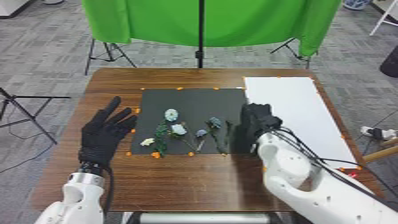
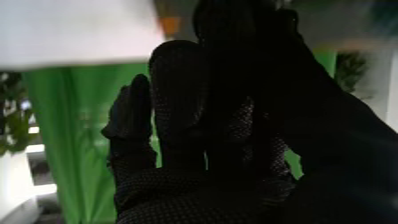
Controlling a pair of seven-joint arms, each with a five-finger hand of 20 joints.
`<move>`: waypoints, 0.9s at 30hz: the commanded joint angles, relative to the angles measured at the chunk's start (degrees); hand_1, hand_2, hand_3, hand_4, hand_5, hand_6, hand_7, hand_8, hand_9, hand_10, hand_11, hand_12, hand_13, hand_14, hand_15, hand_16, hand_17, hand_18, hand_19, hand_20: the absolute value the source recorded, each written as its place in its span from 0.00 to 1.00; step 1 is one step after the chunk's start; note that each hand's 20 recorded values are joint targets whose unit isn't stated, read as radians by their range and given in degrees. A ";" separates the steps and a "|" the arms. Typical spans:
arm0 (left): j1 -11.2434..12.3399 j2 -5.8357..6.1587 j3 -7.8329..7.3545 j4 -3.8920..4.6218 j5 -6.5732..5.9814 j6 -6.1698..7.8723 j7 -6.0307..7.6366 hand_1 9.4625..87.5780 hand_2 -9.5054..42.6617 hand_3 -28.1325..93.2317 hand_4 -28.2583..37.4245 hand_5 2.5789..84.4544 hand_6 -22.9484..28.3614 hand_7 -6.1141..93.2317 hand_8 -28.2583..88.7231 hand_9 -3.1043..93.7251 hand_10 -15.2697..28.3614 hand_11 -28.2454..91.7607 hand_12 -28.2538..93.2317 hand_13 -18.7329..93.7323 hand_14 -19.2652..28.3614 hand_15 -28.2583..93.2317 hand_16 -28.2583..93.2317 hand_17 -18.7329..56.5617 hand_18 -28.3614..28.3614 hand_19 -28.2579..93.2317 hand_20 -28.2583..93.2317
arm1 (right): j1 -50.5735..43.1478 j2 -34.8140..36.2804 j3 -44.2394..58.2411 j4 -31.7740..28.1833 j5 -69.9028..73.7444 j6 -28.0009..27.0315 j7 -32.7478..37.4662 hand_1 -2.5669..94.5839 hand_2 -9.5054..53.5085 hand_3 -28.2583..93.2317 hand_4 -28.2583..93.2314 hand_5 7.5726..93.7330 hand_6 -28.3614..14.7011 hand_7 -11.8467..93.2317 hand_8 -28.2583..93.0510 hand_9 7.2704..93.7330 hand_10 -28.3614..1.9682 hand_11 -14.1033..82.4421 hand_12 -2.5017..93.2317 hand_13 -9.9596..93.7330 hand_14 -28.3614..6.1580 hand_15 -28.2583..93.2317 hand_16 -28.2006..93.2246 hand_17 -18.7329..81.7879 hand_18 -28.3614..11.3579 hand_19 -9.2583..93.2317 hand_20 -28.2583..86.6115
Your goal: Arrange flowers
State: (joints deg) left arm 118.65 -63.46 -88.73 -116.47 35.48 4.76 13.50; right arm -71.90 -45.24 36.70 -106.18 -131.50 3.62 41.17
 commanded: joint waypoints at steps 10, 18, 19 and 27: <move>1.43 -1.62 -0.73 0.15 1.13 -0.83 -2.70 0.15 0.34 0.86 0.00 0.39 0.56 0.17 0.16 0.38 0.78 0.40 0.31 0.38 0.99 0.62 0.17 0.16 1.00 0.64 0.51 | -9.93 2.53 9.02 -8.94 -2.62 -5.52 -3.40 0.40 0.00 0.83 0.00 0.69 0.68 0.24 0.13 0.79 0.57 0.53 0.22 0.69 0.53 0.86 0.38 0.37 0.12 0.89 0.69; 2.62 -1.46 -1.34 0.03 2.77 -1.02 -2.90 0.15 0.34 0.86 0.00 0.40 0.55 0.17 0.15 0.38 0.78 0.40 0.31 0.38 0.99 0.62 0.17 0.16 1.00 0.64 0.51 | -14.31 4.68 19.22 -10.65 14.32 6.31 -8.10 0.35 0.00 0.82 0.00 0.67 0.66 0.24 0.13 0.74 0.55 0.52 0.21 0.64 0.49 0.84 0.36 0.34 0.13 0.82 0.68; 2.38 -1.58 -1.35 0.19 2.60 -1.28 -3.04 0.15 0.34 0.86 0.00 0.40 0.55 0.17 0.15 0.38 0.78 0.40 0.31 0.38 0.99 0.62 0.17 0.16 1.00 0.64 0.51 | -14.87 4.58 20.72 -10.73 18.02 7.31 -8.43 0.34 0.00 0.83 0.00 0.67 0.66 0.24 0.13 0.73 0.55 0.51 0.20 0.64 0.49 0.84 0.35 0.33 0.13 0.81 0.67; 2.57 -0.90 -1.16 -0.02 1.84 -0.60 -1.95 0.15 0.33 0.86 0.00 0.41 0.54 0.17 0.15 0.38 0.78 0.40 0.32 0.37 0.99 0.62 0.17 0.16 1.00 0.64 0.51 | -18.02 4.18 24.80 -10.60 23.21 7.15 -15.20 0.35 0.00 0.85 0.00 0.67 0.70 0.26 0.12 0.70 0.53 0.47 0.19 0.61 0.48 0.84 0.35 0.32 0.12 0.81 0.68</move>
State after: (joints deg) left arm 120.39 -64.46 -89.88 -116.52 37.25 4.20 11.33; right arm -88.25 -41.86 61.35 -116.70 -103.96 14.34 29.18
